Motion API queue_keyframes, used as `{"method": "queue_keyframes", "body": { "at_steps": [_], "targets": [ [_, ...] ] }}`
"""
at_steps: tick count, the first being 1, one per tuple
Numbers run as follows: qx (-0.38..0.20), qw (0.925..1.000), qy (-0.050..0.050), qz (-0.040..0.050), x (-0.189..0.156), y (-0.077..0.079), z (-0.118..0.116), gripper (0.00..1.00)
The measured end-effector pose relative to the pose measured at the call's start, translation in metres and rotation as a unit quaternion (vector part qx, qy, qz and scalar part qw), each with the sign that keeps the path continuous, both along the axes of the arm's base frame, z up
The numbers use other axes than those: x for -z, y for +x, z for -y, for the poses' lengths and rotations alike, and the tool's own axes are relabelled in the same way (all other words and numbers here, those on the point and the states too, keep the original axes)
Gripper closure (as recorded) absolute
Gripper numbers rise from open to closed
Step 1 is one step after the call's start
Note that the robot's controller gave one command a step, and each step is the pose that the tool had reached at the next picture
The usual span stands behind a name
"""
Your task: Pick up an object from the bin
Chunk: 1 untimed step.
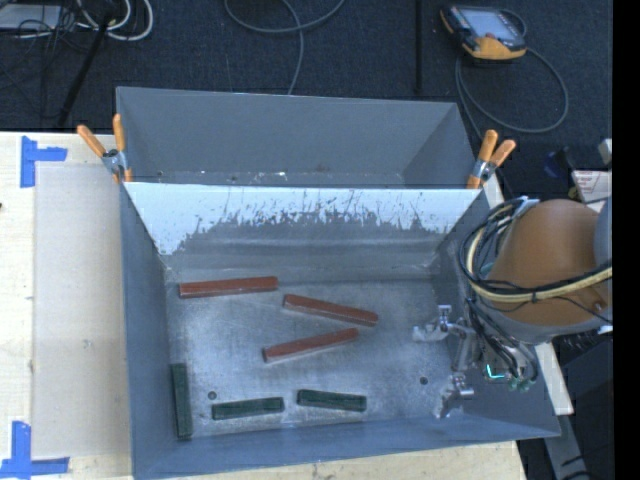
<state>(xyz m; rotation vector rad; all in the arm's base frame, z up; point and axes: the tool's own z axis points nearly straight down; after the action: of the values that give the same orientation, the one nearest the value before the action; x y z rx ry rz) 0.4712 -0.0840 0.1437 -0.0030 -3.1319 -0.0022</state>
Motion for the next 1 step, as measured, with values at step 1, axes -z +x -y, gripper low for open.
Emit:
{"method": "queue_keyframes", "body": {
  "at_steps": [1],
  "targets": [
    [-0.001, 1.0, -0.001, 0.0039, -0.0038, 0.002, -0.0002, 0.0]
  ]
}}
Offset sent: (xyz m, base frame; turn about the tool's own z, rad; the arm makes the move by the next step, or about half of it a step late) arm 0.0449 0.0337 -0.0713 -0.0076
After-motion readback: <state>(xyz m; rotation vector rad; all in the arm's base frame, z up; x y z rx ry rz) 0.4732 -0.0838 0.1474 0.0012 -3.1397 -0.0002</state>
